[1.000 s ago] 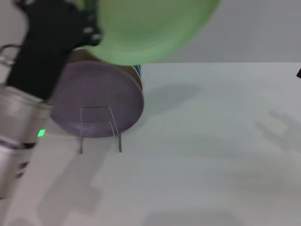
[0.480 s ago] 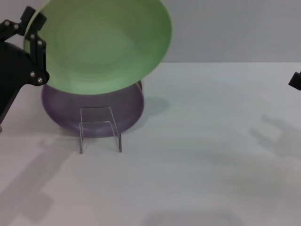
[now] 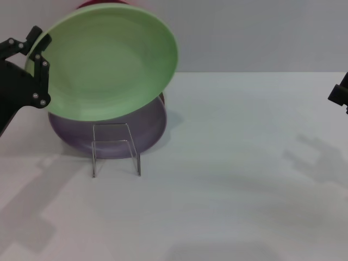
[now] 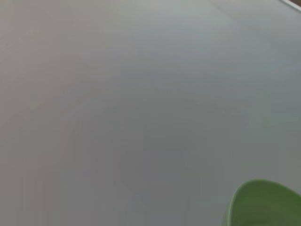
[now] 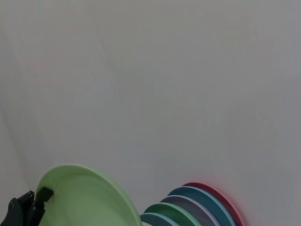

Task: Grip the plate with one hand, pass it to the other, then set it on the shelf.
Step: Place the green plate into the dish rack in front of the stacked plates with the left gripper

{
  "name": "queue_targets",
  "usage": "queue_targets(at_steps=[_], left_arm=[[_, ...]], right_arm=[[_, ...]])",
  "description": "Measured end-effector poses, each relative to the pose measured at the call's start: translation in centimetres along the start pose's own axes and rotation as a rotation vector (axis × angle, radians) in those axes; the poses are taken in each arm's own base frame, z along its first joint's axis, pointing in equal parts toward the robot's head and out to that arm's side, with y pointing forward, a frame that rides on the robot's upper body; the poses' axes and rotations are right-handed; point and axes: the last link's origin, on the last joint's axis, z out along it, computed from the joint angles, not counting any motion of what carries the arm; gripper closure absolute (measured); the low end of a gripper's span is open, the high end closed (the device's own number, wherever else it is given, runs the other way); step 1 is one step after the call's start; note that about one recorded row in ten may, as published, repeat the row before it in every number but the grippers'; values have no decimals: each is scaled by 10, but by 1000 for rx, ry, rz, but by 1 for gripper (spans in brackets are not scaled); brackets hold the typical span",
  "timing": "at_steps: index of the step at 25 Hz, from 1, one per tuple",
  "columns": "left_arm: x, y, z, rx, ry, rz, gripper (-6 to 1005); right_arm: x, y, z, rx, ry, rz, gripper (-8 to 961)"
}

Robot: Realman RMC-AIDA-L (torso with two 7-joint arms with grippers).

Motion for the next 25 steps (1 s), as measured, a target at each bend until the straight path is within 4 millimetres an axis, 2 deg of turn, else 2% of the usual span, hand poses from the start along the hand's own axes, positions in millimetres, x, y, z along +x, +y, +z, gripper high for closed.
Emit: queue_targets(at_steps=[13,25], left_arm=[[-9,1,-10,-29,-78,9,923],[-13,14,-14,-58,-122,75,902]], right_arm=[[1,2,0,-12,1,-19,198],[1,3,0,-21,1,-29,198]])
